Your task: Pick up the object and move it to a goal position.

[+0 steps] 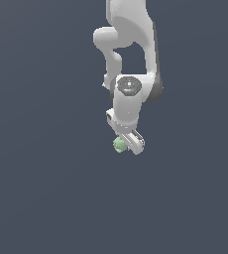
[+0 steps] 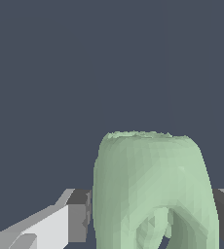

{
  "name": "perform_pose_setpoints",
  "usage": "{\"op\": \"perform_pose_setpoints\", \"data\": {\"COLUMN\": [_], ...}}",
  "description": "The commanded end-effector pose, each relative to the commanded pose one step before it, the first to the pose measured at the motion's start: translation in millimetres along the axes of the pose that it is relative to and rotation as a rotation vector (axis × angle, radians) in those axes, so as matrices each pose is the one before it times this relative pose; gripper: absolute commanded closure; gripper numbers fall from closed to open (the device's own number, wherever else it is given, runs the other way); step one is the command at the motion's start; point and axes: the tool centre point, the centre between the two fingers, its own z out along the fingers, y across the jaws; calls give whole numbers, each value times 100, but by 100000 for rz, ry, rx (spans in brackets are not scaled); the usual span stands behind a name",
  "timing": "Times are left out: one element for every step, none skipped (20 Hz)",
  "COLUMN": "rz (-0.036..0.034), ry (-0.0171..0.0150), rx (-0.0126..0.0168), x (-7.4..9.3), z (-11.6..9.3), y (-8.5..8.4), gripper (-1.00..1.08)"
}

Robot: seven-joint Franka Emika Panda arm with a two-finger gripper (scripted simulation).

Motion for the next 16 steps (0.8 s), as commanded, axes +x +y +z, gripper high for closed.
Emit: {"op": "perform_pose_setpoints", "data": {"rz": [32,0,0,0,0,63,0,0,0,30,0,29,0,0,24,0], "ry": [11,0,0,0,0,-13,0,0,0,51,0,53,0,0,56,0], "rx": [121,0,0,0,0,-24,0,0,0,-35,0,-34,0,0,-32,0], "x": [-376,-182,-190,-192,-193,-159,-195,-196,-198,-197,-203,-205,-204,-198,-196,-186], "z": [-2104,-947,-996,-1018,-1032,-1031,-1064,-1083,-1105,-1127,-1157,-1187,-1185,-1158,-1131,-1103], "y": [505,233,244,249,252,269,258,261,265,271,275,280,277,269,258,250], "gripper": [108,108,108,108,108,108,108,108,108,108,108,108,108,108,108,108]}}
